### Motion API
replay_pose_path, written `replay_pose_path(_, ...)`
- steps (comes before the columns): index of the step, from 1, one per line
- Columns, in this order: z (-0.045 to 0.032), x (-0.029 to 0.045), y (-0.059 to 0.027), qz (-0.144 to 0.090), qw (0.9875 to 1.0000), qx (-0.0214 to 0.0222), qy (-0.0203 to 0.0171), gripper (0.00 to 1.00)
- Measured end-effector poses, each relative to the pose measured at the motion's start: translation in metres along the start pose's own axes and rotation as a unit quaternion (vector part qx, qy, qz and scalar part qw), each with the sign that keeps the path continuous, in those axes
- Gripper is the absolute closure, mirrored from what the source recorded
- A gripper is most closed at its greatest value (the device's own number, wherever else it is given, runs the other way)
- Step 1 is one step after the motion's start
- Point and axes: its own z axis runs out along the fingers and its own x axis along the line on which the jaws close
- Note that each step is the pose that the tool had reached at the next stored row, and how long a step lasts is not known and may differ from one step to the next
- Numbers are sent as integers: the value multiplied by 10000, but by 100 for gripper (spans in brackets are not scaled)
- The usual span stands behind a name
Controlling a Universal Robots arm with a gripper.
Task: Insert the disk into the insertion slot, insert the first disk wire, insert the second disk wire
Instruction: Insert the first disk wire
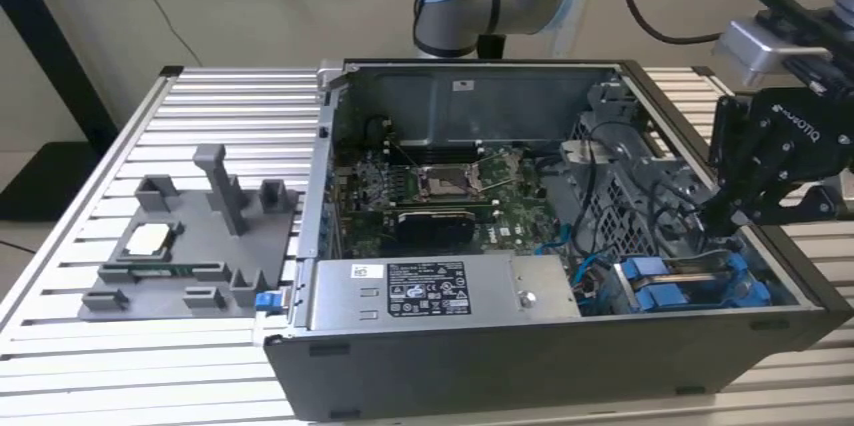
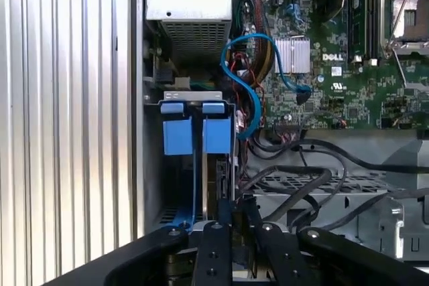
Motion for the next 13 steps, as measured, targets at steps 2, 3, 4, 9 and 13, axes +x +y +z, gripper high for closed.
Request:
replay_pose_path(2,-17,-15,4,1,10000,2,9,81)
replay_pose_path(3,-64,-17,6,1,10000,1,9,81)
replay_pose_path(4,-92,-17,8,1,10000,1,7,81)
replay_pose_path(9,-97,-18,8,1,10000,1,15,81)
replay_pose_path(13,-97,-17,8,1,10000,1,16,81)
